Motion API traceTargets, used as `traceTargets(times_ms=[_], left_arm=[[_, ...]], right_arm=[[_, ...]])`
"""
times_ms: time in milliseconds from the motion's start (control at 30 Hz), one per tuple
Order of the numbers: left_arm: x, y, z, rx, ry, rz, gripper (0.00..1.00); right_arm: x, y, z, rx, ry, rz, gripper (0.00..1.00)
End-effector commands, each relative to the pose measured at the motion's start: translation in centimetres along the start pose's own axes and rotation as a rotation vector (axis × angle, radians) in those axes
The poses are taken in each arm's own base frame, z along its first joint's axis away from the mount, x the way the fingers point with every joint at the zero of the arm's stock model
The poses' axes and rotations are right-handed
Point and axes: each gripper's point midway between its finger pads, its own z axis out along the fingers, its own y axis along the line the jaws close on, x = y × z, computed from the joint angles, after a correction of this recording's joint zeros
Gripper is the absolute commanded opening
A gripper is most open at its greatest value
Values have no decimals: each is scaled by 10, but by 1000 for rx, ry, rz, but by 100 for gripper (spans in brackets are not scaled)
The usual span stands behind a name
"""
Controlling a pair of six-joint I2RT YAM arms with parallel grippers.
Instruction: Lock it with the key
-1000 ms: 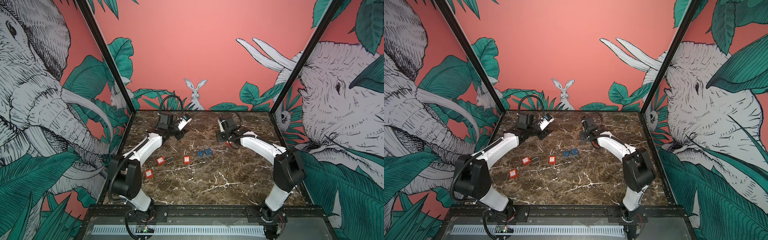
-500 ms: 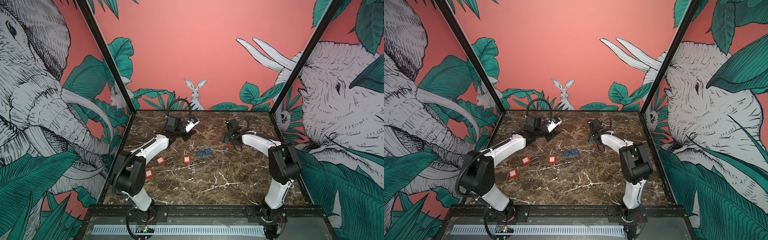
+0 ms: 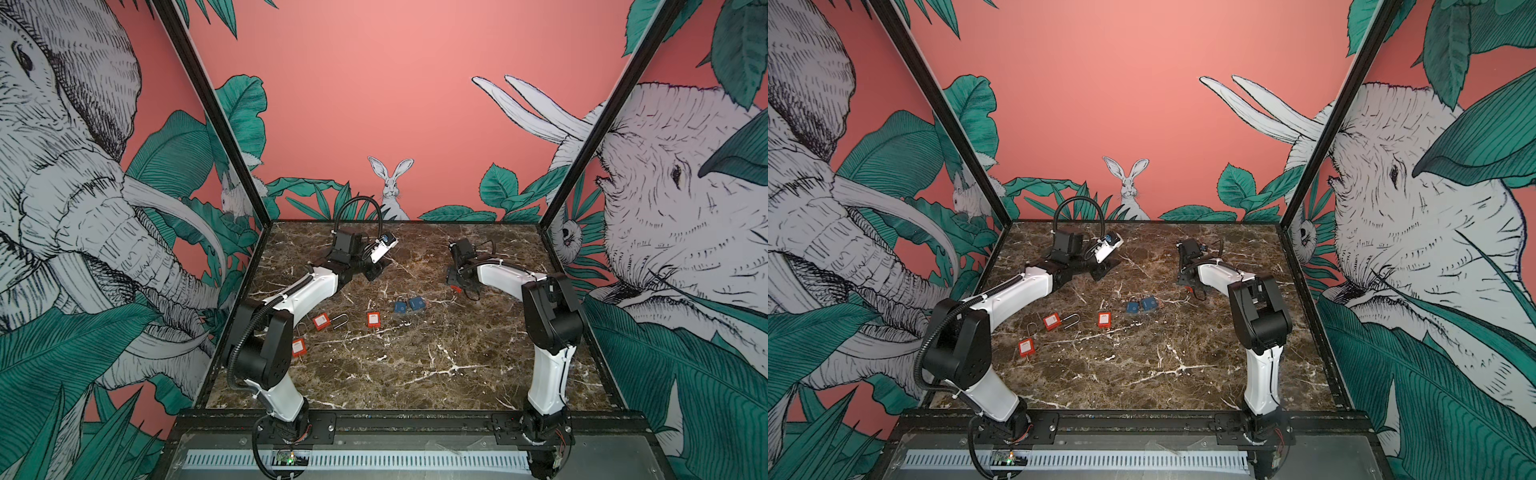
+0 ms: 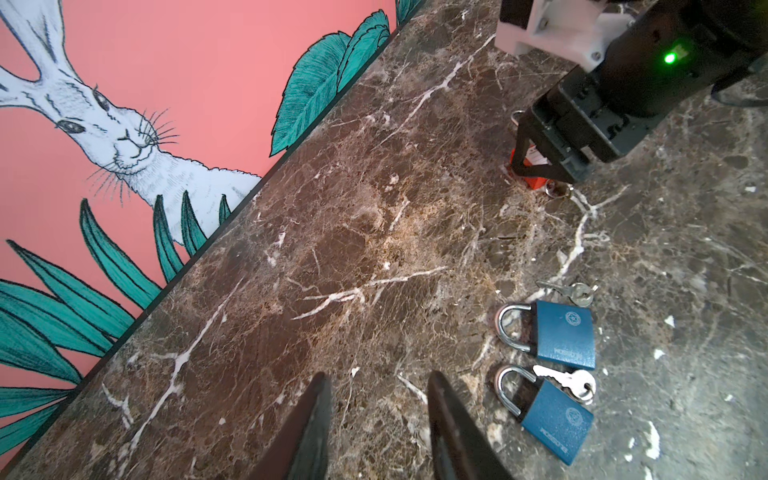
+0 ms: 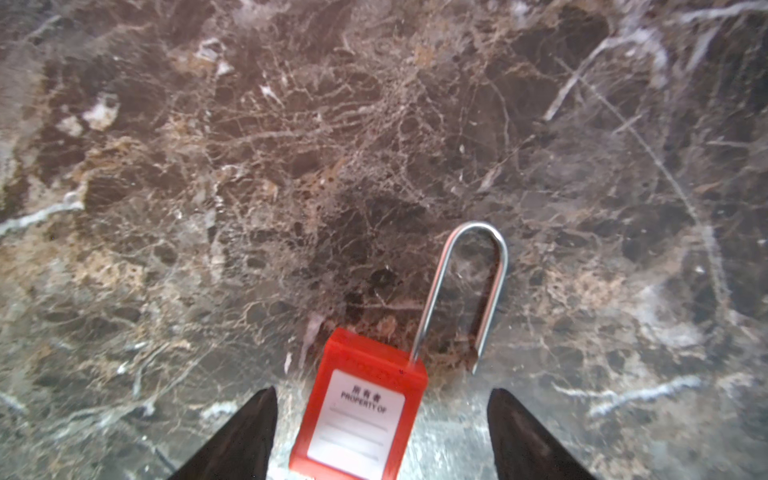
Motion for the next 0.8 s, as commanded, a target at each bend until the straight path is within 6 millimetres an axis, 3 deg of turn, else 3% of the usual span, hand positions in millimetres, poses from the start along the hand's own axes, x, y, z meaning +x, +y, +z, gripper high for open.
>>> traceTargets(times_ms=[0,300,567,767], left_arm=[[-14,8,-1,-22,-25,28,41],[-18,11,2,-23,-28,29,40],[-20,11,6,-18,-28,32,39],[-20,9,8,-13,-27,32,39]], right_arm=[[-6,4,5,-9,-9,69,75],[8,8,18,-40,35,93,65],[19,13,23,-77,70,87,44],[23,7,18,-56,75,43,35]])
